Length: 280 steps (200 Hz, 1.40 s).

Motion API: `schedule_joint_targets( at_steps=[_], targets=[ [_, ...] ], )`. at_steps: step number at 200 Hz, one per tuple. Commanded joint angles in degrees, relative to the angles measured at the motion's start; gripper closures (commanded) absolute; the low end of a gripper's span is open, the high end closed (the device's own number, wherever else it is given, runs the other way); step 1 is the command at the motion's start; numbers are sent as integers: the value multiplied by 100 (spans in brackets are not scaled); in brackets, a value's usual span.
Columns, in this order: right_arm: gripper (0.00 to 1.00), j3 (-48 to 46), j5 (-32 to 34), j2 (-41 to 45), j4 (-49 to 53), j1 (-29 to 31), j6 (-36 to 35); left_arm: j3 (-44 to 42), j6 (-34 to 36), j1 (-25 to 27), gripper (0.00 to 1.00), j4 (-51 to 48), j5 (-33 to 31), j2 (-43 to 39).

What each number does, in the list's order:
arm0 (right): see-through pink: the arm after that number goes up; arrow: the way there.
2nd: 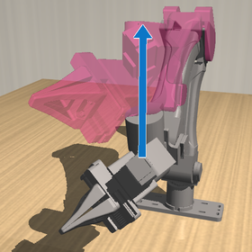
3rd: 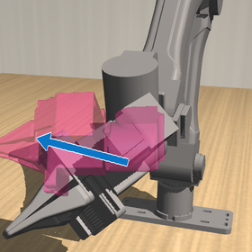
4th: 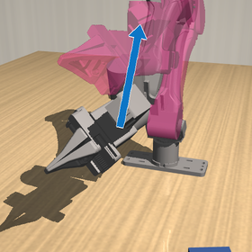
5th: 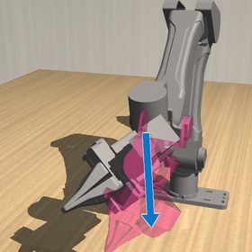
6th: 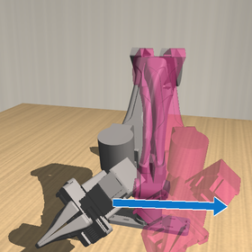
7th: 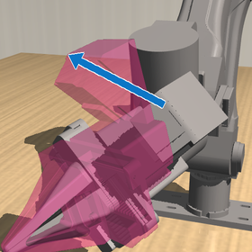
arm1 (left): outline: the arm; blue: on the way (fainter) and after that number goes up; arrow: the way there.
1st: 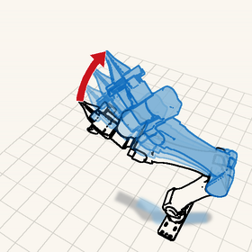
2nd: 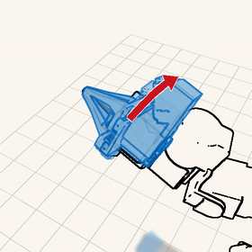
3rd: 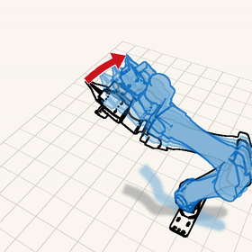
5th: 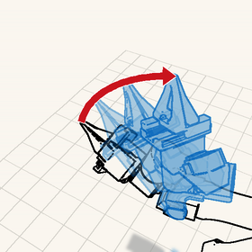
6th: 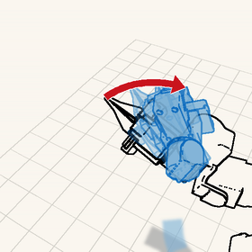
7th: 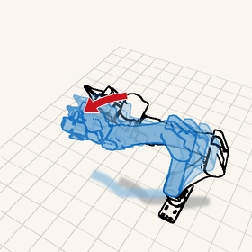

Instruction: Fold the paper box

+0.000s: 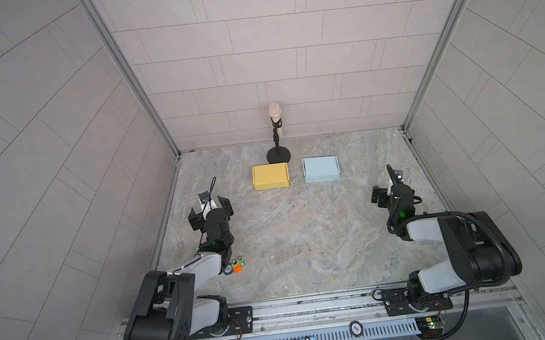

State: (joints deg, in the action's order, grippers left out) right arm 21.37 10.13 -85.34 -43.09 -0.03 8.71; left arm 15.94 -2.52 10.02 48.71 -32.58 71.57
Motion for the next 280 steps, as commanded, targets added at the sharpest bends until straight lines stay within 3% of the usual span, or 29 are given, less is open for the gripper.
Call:
schedule_joint_targets(
  at_steps=[1, 39, 60, 74, 86, 117, 129, 154, 167, 190, 203, 280],
  targets=[
    [1, 261, 102, -102, 84, 158, -255, -262, 86, -35, 0, 101, -29, -312],
    [0, 270, 148, -112, 78, 178, -262, -413, -55, -24, 0, 241, 412, -433],
    [0, 266, 176, -114, 62, 201, -284, -397, 155, -18, 0, 64, 98, -507],
    [1, 286, 192, -114, 80, 221, -304, -511, 114, 50, 0, -192, 212, -827],
    [0, 320, 239, -129, 138, 263, -347, -720, 283, 88, 0, 180, 281, -893],
    [1, 360, 342, -150, 187, 337, -397, -448, 482, 131, 0, 1192, 930, 43],
    [1, 357, 346, -150, 180, 335, -399, -100, 658, 311, 0, 937, 563, 352],
    [1, 360, 349, -150, 187, 345, -404, 140, 798, 297, 0, 1283, 537, 1066],
    [0, 360, 350, -150, 187, 347, -411, 224, 660, 174, 0, 867, 798, 954],
    [1, 361, 350, -150, 186, 346, -401, 136, 540, -17, 0, 1579, 900, 1416],
    [0, 360, 352, -150, 188, 345, -399, 288, 425, -98, 0, 921, 1189, 1256],
    [1, 364, 354, -150, 184, 346, -405, 304, 413, -117, 0, 950, 1149, 1297]
  ],
)
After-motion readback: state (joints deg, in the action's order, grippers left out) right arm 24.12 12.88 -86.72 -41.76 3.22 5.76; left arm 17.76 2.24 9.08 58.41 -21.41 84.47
